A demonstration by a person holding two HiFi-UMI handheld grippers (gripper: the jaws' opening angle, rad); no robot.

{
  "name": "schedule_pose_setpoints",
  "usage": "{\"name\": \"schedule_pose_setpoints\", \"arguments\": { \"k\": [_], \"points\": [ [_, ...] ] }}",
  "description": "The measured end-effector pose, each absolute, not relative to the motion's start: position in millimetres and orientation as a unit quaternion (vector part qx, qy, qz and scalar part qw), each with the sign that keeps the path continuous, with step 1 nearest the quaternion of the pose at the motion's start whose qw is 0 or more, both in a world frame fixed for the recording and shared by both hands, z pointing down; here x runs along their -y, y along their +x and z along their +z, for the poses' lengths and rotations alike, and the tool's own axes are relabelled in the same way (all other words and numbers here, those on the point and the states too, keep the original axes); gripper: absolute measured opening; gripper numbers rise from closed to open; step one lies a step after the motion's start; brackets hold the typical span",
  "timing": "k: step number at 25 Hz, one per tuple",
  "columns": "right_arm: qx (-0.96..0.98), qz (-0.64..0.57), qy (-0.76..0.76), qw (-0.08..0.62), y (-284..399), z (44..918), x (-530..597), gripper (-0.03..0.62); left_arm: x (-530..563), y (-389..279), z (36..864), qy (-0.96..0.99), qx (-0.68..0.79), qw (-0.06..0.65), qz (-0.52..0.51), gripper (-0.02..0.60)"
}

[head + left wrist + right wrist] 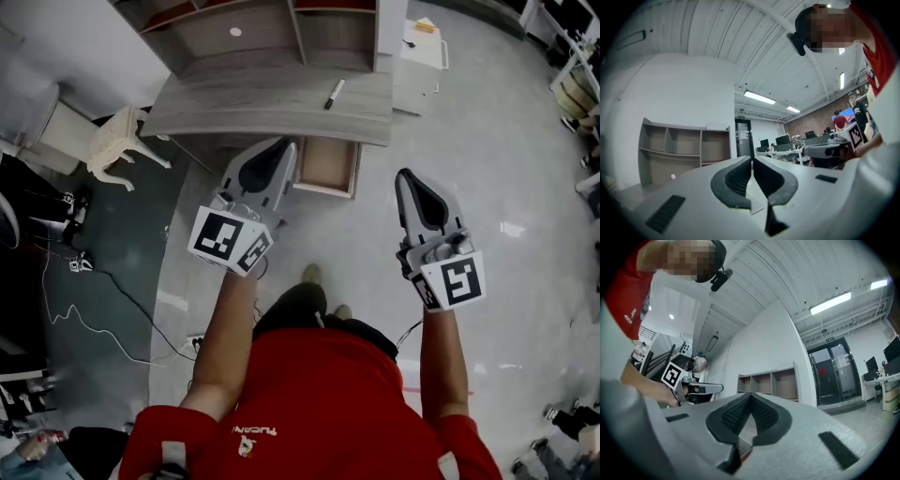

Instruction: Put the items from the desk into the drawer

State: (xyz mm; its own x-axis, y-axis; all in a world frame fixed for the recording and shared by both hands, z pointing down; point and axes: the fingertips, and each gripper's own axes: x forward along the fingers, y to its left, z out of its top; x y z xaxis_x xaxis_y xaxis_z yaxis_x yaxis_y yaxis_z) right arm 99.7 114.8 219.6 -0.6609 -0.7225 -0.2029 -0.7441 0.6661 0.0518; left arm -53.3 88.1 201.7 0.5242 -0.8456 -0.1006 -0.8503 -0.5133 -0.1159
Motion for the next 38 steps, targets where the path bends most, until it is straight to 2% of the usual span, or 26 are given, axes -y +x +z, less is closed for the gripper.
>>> {"name": "schedule_pose_setpoints", "arguments": {
  "k": [15, 29, 37, 38],
  "points": [
    [-0.901, 0.061, -0.428, 0.025, 76.7, 242.0, 29.3, 0.005, 82.9, -74.3, 252.9, -0.879, -0.473, 0.059, 0.002, 0.017],
    [-0.894, 0.025, -0.447, -0.032, 36.3, 276.8, 169.9, 0.005, 234.6, -81.8, 348.5, -0.907, -0.415, -0.037, -0.067, 0.017],
    [-0.904, 0.010, -0.425, -0.039, 53.0, 291.2, 216.7, 0.005, 282.7, -61.6, 404.3, -0.889, -0.420, -0.111, -0.146, 0.021],
    [-0.906, 0.008, -0.421, -0.038, 56.5, 292.5, 223.1, 0.005, 288.5, -59.7, 411.4, -0.885, -0.422, -0.119, -0.159, 0.040]
  ]
}}
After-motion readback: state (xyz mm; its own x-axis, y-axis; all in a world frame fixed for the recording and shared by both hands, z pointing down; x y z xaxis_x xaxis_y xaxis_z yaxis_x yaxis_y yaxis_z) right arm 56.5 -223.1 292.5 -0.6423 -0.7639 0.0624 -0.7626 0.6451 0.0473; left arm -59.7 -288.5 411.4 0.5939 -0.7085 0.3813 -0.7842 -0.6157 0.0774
